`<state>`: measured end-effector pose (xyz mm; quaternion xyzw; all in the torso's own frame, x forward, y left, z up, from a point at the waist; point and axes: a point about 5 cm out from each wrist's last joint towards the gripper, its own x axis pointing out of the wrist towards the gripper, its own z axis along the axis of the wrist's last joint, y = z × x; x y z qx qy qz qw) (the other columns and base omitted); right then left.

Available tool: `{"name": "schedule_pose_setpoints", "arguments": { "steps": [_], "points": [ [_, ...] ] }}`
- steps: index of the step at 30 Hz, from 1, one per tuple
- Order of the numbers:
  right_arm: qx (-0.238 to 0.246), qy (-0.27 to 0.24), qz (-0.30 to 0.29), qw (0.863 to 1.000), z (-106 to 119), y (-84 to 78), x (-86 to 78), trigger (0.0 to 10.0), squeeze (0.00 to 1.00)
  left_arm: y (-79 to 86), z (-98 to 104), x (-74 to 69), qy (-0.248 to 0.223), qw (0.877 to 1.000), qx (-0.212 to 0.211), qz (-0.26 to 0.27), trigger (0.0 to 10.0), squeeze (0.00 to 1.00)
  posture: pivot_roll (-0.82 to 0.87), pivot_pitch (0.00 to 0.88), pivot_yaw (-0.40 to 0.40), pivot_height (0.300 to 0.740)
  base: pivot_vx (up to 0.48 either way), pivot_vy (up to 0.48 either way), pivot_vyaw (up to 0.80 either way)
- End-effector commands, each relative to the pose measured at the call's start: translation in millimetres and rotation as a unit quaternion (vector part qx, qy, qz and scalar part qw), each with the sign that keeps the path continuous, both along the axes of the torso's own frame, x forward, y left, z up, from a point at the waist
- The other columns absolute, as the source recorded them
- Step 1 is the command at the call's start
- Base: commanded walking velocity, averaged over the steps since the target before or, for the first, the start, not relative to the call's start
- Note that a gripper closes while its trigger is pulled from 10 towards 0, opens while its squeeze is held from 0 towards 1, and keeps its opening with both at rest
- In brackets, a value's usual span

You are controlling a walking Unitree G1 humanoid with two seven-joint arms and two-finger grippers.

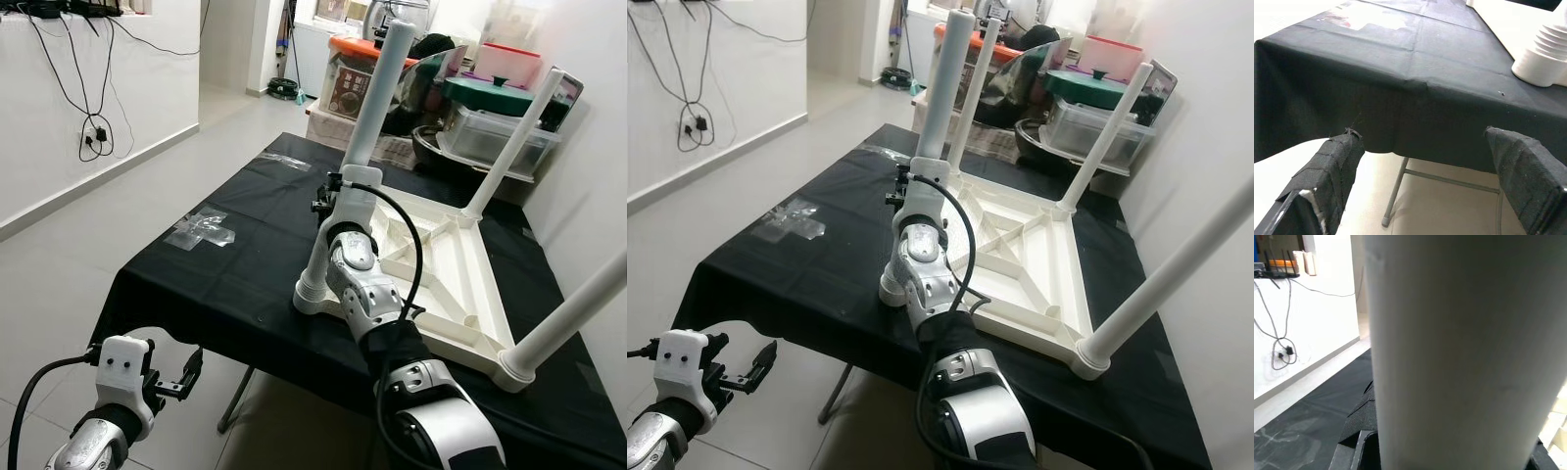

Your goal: Building children table

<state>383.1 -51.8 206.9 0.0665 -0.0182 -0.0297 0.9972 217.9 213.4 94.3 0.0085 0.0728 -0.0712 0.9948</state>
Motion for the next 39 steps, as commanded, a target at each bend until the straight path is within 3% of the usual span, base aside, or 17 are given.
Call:
{"name": "schedule_pose_setpoints", "arguments": {
  "steps": [1,19,21,30,39],
  "points": [
    [-0.026,0.082,-0.026,0.996,-43,4.6,-9.8,10.0,0.0,-4.3,0,-0.1,-0.003,1.0,-0.006,-0.003,10.0,0.0,0.17,0.0,-0.217,0.74,0.0,0.0,0.0],
    [-0.036,0.125,-0.099,0.987,-50,6.6,-9.2,10.0,0.0,-4.8,-1,0.6,-0.003,1.0,-0.007,-0.001,10.0,0.0,0.16,0.0,-0.218,0.74,0.0,0.0,0.0],
    [-0.034,0.156,-0.137,0.978,-59,-0.7,-9.1,10.0,0.0,-5.4,-2,0.6,-0.002,1.0,-0.009,0.0,10.0,0.0,0.16,0.0,-0.218,0.74,0.0,0.0,0.0],
    [-0.023,0.182,-0.186,0.965,-65,-14.1,-5.8,10.0,0.0,-7.9,-3,1.9,-0.003,1.0,-0.012,0.003,10.0,0.0,0.13,0.0,-0.237,0.74,0.0,0.0,0.0],
    [-0.012,0.188,-0.187,0.964,-64,-14.2,-3.8,10.0,0.0,-5.7,-4,1.4,-0.004,1.0,-0.011,0.008,10.0,0.0,0.13,0.0,-0.236,0.74,0.0,0.0,0.0]
  ]
}}
